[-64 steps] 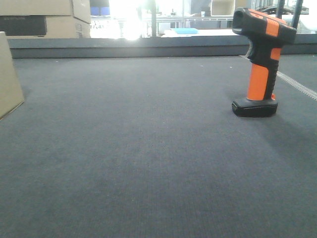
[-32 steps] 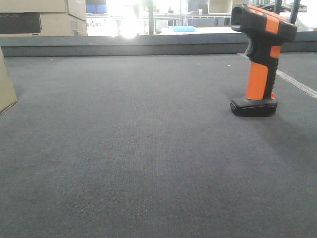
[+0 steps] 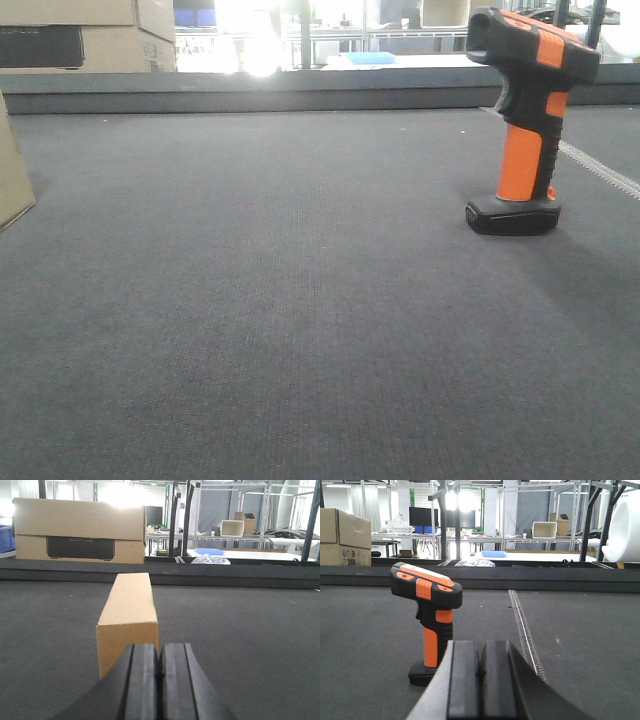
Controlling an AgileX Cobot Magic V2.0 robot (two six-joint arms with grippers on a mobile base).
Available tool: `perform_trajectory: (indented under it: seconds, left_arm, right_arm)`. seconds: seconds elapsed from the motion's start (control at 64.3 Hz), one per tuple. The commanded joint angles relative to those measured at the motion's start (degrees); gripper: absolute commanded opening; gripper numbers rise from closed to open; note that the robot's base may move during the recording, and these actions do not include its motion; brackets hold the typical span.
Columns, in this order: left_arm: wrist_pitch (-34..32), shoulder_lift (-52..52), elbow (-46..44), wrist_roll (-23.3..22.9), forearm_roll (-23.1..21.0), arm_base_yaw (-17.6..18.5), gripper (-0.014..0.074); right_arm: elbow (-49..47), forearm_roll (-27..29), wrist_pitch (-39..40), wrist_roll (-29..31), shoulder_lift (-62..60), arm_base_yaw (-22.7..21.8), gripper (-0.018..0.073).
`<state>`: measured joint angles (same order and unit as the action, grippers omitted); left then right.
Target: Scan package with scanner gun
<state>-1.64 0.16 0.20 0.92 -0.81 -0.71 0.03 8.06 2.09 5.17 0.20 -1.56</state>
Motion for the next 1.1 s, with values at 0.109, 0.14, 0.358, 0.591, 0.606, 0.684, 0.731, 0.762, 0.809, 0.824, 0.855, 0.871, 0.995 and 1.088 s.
perform_trajectory:
  seconds: [0.109,0.14,0.358,0.591,0.606,0.684,0.731,0.762,0.809,0.824,0.855,0.871,0.995,1.088]
  left_arm:
    - [5.42,-0.16,-2.77,-0.04,-5.58,-0.17,-0.0111]
    - [8.39,-0.16,-4.01,-0.04,-6.27,-0.17,-0.0111]
    - [16.48,5.88,-14.18,-0.04,-6.41,-0.17,-0.0111]
    - [22.89,19.37,-27.04,0.03,-4.87,-0.17,-0.0111]
    - [23.71,20.28,-27.87,0.03,-4.59,-0.17,-0.0111]
    - [27.94,25.22,-31.77,0.19,-2.64,-0.17,-0.0111]
    - [29.55,28.12,-34.26,0.19,-0.82,-0.17,-0.0111]
    - [29.60,29.59,-35.15,0.19,-0.11,-0.17,-0.0111]
    - [28.15,31.70,-36.20,0.19,0.01,-0.17,-0.0111]
    - [27.58,32.22,-36.33,0.19,0.01,-0.17,-0.0111]
    - [25.35,33.62,-36.75,0.19,0.01,-0.17,-0.0111]
    - [24.56,34.05,-36.74,0.19,0.01,-0.17,-0.0111]
    - [19.17,37.02,-36.74,0.19,0.24,-0.17,-0.0111]
    - [17.41,39.71,-38.40,0.19,0.24,-0.17,-0.0111]
  right_arm:
    - [-0.03,0.06,1.39,-0.09,-0.20,0.12,-0.0162]
    - [-0.03,0.06,1.39,-0.09,-0.20,0.12,-0.0162]
    - [-0.03,0.06,1.39,-0.09,-0.20,0.12,-0.0162]
    - [-0.03,0.06,1.39,-0.09,-0.20,0.12,-0.0162]
    - [-0.03,0.06,1.39,-0.09,-0.20,0.12,-0.0162]
    - [-0.03,0.06,1.39,-0.09,-0.20,0.12,-0.0162]
    - [-0.03,0.06,1.39,-0.09,-0.20,0.12,-0.0162]
    - [-0.03,0.06,1.39,-0.09,-0.20,0.12,-0.0162]
    - [-0.03,0.06,1.39,-0.09,-0.20,0.12,-0.0162]
    - [-0.03,0.06,1.39,-0.09,-0.20,0.12,-0.0162]
    - [-0.03,0.06,1.39,-0.09,-0.20,0.12,-0.0162]
    - [-0.03,0.06,1.39,-0.09,-0.20,0.12,-0.0162]
    - [-0.03,0.06,1.39,-0.09,-0.20,0.12,-0.0162]
    - [-0.03,0.06,1.39,-0.09,-0.20,0.12,-0.0162]
